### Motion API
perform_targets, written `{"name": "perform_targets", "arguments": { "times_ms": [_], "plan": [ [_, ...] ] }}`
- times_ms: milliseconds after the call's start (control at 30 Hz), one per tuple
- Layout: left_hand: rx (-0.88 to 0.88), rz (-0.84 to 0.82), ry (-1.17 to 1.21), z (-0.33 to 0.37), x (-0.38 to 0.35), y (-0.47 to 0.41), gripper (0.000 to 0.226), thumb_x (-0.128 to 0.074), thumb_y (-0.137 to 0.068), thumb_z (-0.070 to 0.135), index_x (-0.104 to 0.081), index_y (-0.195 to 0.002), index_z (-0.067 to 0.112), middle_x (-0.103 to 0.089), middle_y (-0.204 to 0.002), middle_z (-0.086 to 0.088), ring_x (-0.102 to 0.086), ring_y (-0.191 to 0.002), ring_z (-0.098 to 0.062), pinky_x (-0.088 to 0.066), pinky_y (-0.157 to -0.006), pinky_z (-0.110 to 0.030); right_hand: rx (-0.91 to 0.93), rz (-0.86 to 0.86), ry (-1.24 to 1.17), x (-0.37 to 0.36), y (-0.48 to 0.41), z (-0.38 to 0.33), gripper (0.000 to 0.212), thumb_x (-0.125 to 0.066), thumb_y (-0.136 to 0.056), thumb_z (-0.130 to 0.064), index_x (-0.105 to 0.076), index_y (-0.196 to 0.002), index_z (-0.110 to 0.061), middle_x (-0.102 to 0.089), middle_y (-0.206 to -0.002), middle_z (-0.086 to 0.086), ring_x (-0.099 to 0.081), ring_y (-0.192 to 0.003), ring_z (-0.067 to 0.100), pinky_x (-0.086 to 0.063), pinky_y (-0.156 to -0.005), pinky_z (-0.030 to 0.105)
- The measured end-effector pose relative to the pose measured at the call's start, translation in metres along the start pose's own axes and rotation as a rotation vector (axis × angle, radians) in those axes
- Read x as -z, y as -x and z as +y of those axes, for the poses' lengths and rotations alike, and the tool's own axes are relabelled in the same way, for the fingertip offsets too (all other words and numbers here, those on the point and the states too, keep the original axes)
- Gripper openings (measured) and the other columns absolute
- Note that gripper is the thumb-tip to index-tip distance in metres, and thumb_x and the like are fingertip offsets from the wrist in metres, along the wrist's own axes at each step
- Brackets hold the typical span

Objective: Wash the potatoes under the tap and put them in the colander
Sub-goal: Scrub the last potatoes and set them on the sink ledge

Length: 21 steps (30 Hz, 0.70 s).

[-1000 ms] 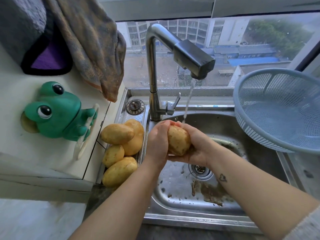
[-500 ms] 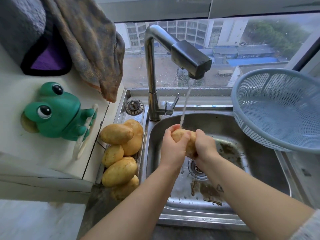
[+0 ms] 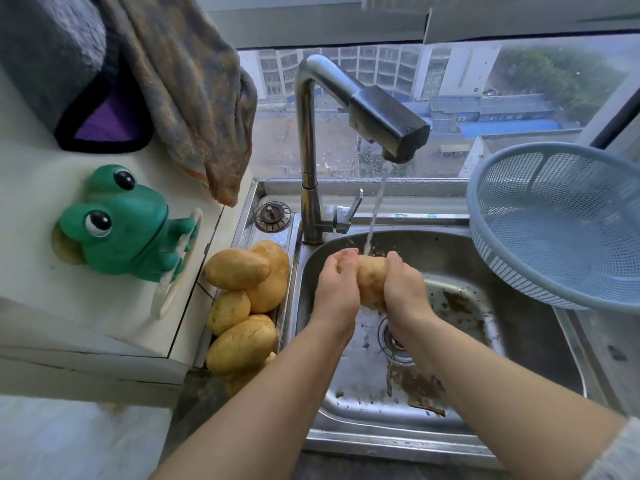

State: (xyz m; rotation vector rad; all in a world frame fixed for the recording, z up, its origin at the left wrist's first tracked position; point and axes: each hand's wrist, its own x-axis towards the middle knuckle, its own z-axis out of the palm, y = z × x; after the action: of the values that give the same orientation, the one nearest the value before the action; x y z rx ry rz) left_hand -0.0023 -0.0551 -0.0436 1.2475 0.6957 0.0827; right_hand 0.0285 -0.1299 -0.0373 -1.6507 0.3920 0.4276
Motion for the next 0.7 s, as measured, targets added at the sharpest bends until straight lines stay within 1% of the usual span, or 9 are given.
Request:
{"name": "perform_targets", "arguments": {
  "times_ms": [100, 167, 233, 333, 367, 467, 533, 600, 700],
  "plan": [
    [-0.014, -0.213, 0.012, 0.0, 0.006, 0.007, 0.019, -0.048, -0.101, 0.016, -0.049, -0.111, 0.032, -0.054, -0.127, -0.015, -0.059, -0.114, -0.027, -0.053, -0.093, -0.035, -0.136, -0.025, -0.097, 0.006, -0.009, 0.0, 0.034, -0.036, -0.101, -0.035, -0.056, -0.094, -0.01, -0.063, -0.094, 0.015, -0.063, -0.093, 0.029, -0.054, -0.084, 0.042],
    [-0.013, -0.265, 0.011, 0.0, 0.01, 0.008, 0.03, -0.055, -0.097, 0.011, -0.045, -0.12, 0.028, -0.053, -0.124, -0.013, -0.059, -0.113, -0.026, -0.054, -0.09, -0.031, -0.14, -0.058, -0.084, 0.007, -0.01, 0.002, 0.034, -0.041, -0.099, -0.039, -0.059, -0.094, -0.012, -0.065, -0.099, 0.016, -0.065, -0.096, 0.031, -0.054, -0.089, 0.047],
    [-0.028, -0.199, -0.016, 0.001, 0.008, 0.006, 0.027, -0.061, -0.093, 0.011, -0.051, -0.113, 0.025, -0.056, -0.117, -0.011, -0.06, -0.111, -0.028, -0.055, -0.091, -0.036, -0.095, -0.091, -0.079, 0.006, -0.009, 0.006, 0.035, -0.046, -0.097, -0.041, -0.064, -0.098, -0.011, -0.068, -0.1, 0.016, -0.066, -0.095, 0.03, -0.056, -0.088, 0.047],
    [-0.018, 0.003, 0.018, 0.002, 0.003, -0.001, 0.009, -0.062, -0.091, 0.018, -0.058, -0.097, 0.024, -0.063, -0.106, -0.013, -0.063, -0.102, -0.03, -0.056, -0.085, -0.043, 0.044, -0.202, -0.064, 0.001, -0.004, 0.01, 0.036, -0.057, -0.09, -0.041, -0.067, -0.106, -0.011, -0.07, -0.1, 0.013, -0.068, -0.096, 0.028, -0.058, -0.083, 0.044],
    [0.004, 0.06, 0.044, 0.002, 0.003, -0.003, 0.004, -0.059, -0.093, 0.021, -0.059, -0.097, 0.022, -0.064, -0.105, -0.014, -0.064, -0.1, -0.029, -0.056, -0.085, -0.044, 0.084, -0.24, -0.028, 0.0, -0.002, 0.012, 0.039, -0.061, -0.086, -0.043, -0.065, -0.11, -0.012, -0.069, -0.103, 0.012, -0.067, -0.098, 0.027, -0.059, -0.083, 0.042],
    [0.077, 0.097, 0.092, 0.003, 0.009, -0.012, 0.018, -0.05, -0.098, 0.025, -0.061, -0.108, 0.013, -0.063, -0.112, -0.02, -0.063, -0.105, -0.032, -0.054, -0.092, -0.049, 0.157, -0.371, 0.09, 0.004, -0.002, 0.01, 0.035, -0.064, -0.09, -0.03, -0.053, -0.121, -0.018, -0.061, -0.113, 0.008, -0.063, -0.105, 0.023, -0.057, -0.087, 0.036],
    [0.11, 0.047, 0.131, 0.007, 0.014, -0.011, 0.022, -0.043, -0.102, 0.025, -0.06, -0.108, 0.013, -0.061, -0.113, -0.021, -0.062, -0.106, -0.034, -0.054, -0.09, -0.046, 0.122, -0.501, 0.1, 0.013, -0.008, 0.005, 0.041, -0.063, -0.091, -0.024, -0.047, -0.128, -0.021, -0.056, -0.119, 0.008, -0.061, -0.109, 0.025, -0.055, -0.091, 0.039],
    [0.125, -0.032, 0.163, 0.009, 0.018, -0.008, 0.023, -0.037, -0.105, 0.024, -0.058, -0.106, 0.015, -0.06, -0.116, -0.022, -0.061, -0.105, -0.033, -0.055, -0.086, -0.042, 0.035, -0.609, 0.084, 0.021, -0.015, -0.001, 0.045, -0.063, -0.091, -0.024, -0.047, -0.133, -0.02, -0.055, -0.122, 0.01, -0.061, -0.111, 0.028, -0.056, -0.09, 0.041],
    [0.092, -0.193, 0.148, 0.006, 0.019, -0.001, 0.024, -0.034, -0.106, 0.021, -0.051, -0.122, 0.016, -0.056, -0.126, -0.021, -0.058, -0.115, -0.031, -0.053, -0.094, -0.04, -0.003, -0.535, 0.096, 0.024, -0.021, -0.005, 0.034, -0.065, -0.09, -0.029, -0.061, -0.122, -0.021, -0.063, -0.117, 0.013, -0.065, -0.104, 0.03, -0.058, -0.076, 0.04]
  ]
}}
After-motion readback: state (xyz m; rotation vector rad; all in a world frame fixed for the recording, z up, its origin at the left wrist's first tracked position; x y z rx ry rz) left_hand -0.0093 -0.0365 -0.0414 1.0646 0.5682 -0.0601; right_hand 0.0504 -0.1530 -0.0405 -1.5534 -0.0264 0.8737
